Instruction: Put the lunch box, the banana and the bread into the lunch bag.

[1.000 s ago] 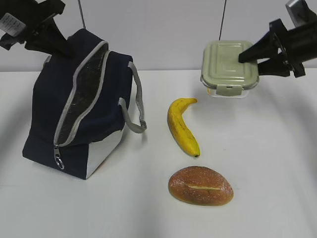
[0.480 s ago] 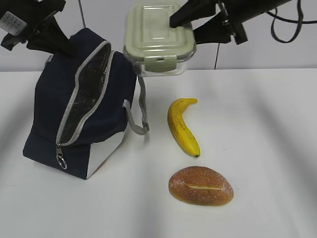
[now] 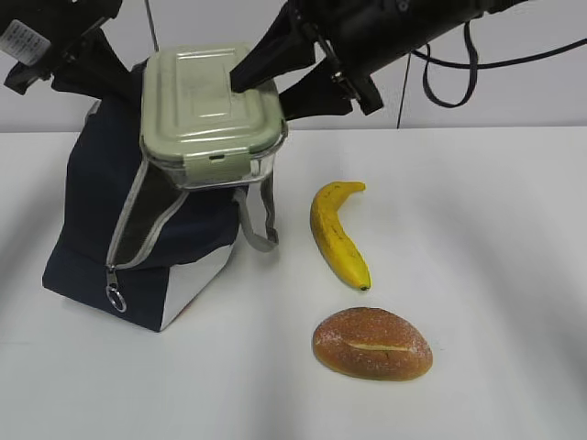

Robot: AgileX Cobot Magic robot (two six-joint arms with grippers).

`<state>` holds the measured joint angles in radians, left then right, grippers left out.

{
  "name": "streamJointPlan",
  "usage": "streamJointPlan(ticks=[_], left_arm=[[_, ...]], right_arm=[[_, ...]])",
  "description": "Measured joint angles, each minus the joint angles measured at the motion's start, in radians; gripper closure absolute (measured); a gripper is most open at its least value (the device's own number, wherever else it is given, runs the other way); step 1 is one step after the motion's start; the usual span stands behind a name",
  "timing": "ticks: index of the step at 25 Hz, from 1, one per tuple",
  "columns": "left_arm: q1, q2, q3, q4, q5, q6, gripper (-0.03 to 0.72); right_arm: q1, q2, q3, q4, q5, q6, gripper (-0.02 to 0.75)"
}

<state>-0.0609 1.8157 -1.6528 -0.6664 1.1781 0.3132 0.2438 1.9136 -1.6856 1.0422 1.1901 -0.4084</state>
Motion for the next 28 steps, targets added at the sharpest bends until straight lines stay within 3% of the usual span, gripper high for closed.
streamJointPlan(ticks=[5,12,21,28], left_arm=[[0.0,0.0,0.0,-0.001,0.005,0.0,0.691],[0.0,0.0,0.0,-0.01,0.015,0.0,0.691],[0.0,0.0,0.0,-0.01,0.027,0.0,0.691],[0.0,0.0,0.0,-0.004,0.028,0.0,0.691]], right_arm=[[0.018,0.059,-0.023,-0.033,-0.097,0.024,0.356],[0.024,0.072,-0.034,-0.194,-0.16,0.144,0.356],[0.169,0.107,-0.086,-0.357,-0.31,0.289,0.356],[0.245,0.237,-0.194,-0.382,-0.361,0.362,0.356]])
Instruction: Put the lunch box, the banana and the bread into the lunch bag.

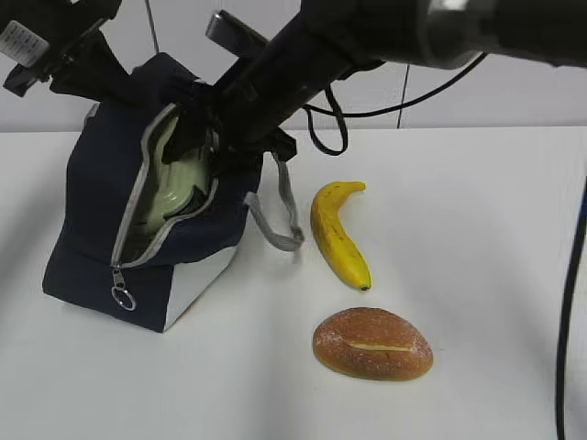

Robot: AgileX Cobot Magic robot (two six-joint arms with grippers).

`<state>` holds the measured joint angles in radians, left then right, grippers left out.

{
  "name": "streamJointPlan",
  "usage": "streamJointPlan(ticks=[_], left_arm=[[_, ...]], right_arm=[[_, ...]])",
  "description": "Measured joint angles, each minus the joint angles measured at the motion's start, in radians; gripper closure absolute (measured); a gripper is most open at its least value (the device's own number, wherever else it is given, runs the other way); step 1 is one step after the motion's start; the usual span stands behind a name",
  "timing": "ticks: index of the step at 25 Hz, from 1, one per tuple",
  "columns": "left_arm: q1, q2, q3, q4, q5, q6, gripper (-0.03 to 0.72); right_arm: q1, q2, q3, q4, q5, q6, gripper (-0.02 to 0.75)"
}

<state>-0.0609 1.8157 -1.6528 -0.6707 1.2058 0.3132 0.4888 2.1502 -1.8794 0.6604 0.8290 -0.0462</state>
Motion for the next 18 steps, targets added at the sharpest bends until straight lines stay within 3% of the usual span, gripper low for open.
streamJointPlan(ticks=[9,15,18], left_arm=[[0.0,0.0,0.0,0.042,-0.025,0.0,0.691],[0.0,0.008,0.0,0.045,-0.027,0.0,0.691],[0.0,0.008,0.0,0.045,-0.029,0.0,0.691]], right_arm=[[0.038,0.147,-0.098,0.016,-0.044,0.038,0.351],[0.04,0.166,-0.111,0.01,-0.063,0.033,0.258],[0.04,0.166,-0.131,-0.054,-0.029,0.032,0.239]])
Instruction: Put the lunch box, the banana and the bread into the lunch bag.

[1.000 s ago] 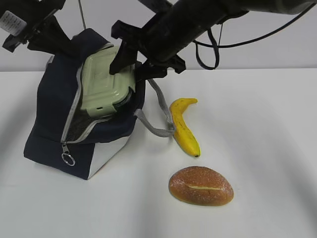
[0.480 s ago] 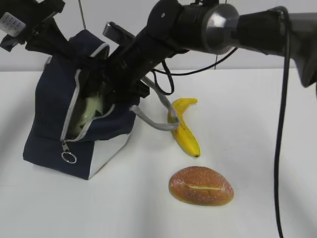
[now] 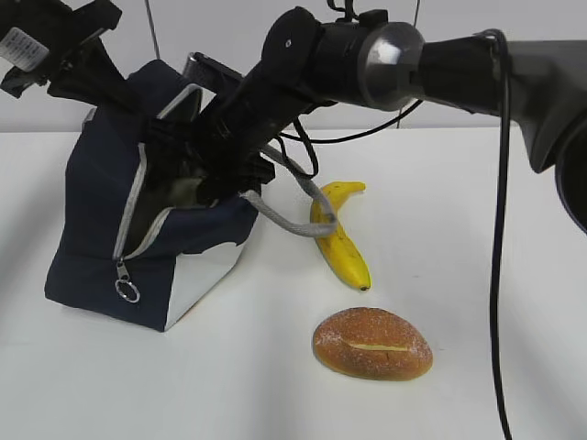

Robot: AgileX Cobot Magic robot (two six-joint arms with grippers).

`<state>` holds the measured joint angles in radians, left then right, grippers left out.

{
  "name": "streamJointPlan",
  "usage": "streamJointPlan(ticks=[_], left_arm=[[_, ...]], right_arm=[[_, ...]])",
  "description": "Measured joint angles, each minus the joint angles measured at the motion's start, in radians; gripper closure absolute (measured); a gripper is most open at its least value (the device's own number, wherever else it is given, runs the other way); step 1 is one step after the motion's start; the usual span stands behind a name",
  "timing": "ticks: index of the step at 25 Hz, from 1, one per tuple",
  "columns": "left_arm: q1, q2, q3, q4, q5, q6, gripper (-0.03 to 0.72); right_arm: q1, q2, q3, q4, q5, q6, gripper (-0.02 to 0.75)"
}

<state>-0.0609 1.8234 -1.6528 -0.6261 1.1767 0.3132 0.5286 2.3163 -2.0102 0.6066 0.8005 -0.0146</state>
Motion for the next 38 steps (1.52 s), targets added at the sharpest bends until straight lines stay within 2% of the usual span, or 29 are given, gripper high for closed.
streamJointPlan(ticks=[9,13,20,24,29,35,38], left_arm=[[0.0,0.0,0.0,0.002,0.0,0.0,0.691],[0.0,0.0,0.0,0.003,0.0,0.0,0.691],[0.0,0.002,0.0,0.004,0.002,0.0,0.691],[0.0,0.002,0.0,0.004,0.006,0.0,0.691],[0.0,0.002,0.0,0.004,0.008,0.0,0.691],[0.0,0.002,0.0,0.004,0.035,0.0,0.691],[0.0,0.002,0.0,0.004,0.039,0.0,0.691]], right_arm=[[0.0,0.0,-0.25,-0.298,0.396,-0.002,0.228],[0.0,-0.011,-0.338,-0.369,0.429,-0.002,0.227],[0.0,-0.105,-0.344,-0.423,0.447,-0.002,0.227],[0.0,-0.235,-0.27,-0.538,0.449,-0.002,0.227],[-0.02,-0.396,-0.081,-0.676,0.449,-0.002,0.227],[-0.126,-0.489,0.199,-0.689,0.449,0.0,0.227],[-0.148,-0.49,0.284,-0.688,0.449,-0.004,0.227]])
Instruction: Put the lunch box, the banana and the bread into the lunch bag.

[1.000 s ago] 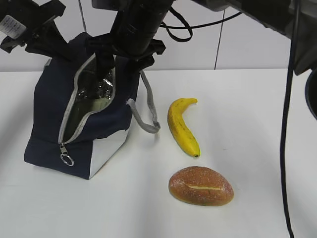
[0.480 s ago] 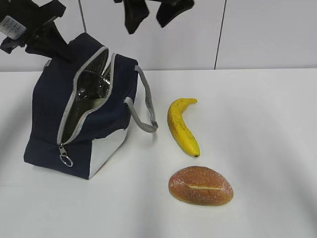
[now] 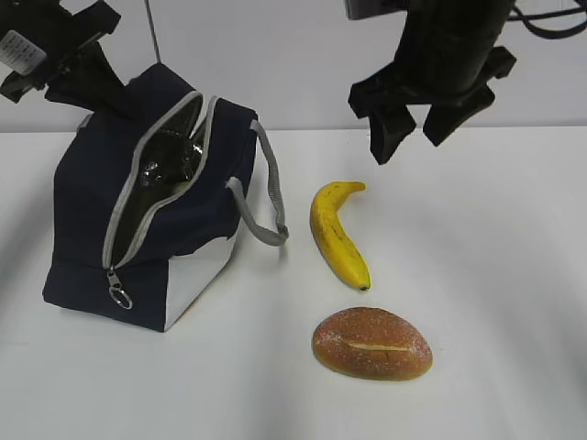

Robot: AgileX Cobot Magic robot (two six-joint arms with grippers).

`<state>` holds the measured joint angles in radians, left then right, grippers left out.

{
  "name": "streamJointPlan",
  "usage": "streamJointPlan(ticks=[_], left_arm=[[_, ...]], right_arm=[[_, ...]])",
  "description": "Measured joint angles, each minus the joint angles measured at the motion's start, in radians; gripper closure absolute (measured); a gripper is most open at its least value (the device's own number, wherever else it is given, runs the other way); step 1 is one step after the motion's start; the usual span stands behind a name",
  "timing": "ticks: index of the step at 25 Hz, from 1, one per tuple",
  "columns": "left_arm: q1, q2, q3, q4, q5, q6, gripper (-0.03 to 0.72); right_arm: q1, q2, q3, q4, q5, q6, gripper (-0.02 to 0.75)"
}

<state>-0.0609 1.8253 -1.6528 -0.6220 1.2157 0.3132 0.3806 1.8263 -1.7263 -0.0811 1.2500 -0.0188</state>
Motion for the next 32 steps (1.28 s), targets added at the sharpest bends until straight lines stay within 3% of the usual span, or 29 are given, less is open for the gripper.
streamJointPlan(ticks=[20,32], left_arm=[[0.0,0.0,0.0,0.004,-0.041,0.0,0.691],[0.0,0.0,0.0,0.004,-0.044,0.0,0.691]], right_arm=[[-0.001,0.32,0.032,0.11,-0.354,-0.026,0.227],[-0.001,0.481,-0.114,0.113,-0.39,-0.002,0.227]])
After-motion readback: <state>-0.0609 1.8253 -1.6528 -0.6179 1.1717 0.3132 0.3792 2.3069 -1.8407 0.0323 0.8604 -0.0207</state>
